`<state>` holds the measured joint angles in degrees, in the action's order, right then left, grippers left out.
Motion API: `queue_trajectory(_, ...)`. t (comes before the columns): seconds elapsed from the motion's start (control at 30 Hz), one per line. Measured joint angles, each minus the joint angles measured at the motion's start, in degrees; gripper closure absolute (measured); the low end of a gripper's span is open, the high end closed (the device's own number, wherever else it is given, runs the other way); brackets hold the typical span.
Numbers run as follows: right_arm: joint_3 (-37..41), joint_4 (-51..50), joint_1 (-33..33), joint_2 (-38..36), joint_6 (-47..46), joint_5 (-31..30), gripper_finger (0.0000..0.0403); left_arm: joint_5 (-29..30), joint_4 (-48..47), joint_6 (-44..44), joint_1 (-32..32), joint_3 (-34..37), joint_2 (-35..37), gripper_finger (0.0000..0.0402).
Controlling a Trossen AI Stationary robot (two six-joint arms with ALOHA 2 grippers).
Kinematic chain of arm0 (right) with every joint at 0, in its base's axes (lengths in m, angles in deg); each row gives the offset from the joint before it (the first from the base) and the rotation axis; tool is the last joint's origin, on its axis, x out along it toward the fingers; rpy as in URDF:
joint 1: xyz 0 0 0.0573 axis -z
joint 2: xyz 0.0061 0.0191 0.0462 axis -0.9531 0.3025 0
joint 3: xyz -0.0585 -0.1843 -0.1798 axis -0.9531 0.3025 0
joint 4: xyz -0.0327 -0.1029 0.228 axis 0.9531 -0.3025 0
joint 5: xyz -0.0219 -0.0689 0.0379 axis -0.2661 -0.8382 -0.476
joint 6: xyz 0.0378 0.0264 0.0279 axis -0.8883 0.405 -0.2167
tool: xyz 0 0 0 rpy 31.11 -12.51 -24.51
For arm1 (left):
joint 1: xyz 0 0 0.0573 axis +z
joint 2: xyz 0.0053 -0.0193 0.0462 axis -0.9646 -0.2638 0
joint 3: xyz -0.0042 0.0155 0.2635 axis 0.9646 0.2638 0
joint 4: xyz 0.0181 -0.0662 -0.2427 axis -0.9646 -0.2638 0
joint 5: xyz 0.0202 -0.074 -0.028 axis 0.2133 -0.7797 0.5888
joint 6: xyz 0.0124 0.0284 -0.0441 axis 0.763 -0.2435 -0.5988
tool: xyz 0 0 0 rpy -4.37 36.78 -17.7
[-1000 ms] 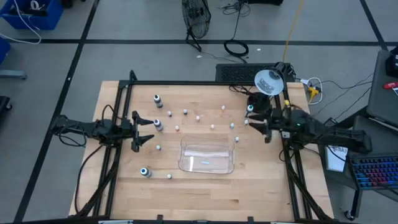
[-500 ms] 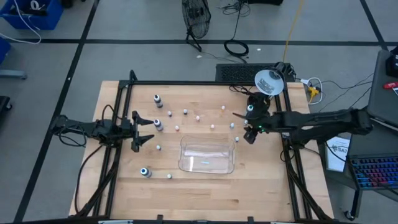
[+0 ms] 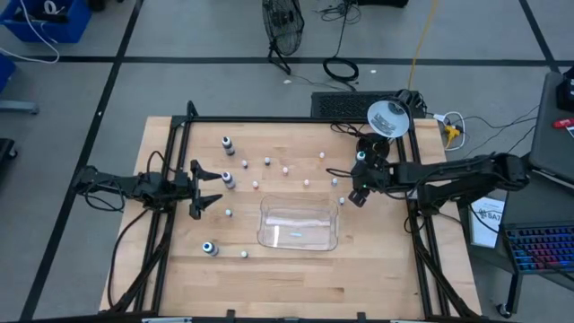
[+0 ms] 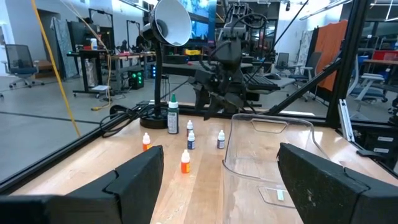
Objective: Pick & Place food coloring
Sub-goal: Put the small red food coloring bottle into the bin
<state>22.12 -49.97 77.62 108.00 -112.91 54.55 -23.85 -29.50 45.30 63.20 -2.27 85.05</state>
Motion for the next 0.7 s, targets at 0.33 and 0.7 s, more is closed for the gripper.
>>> queue_trajectory(0.33, 4.14, 3.01, -0.02, 0.17, 0.88, -4.32, 0.0243, 0.0, -0.02, 0.0, 0.0, 0.0, 0.0, 0.0092)
queue_trajectory(0.7, 8.7, 12.43, 0.0, 0.16, 2.28, -4.31, 0.0243, 0.0, -0.02, -0.01, 0.0, 0.0, 0.0, 0.0091)
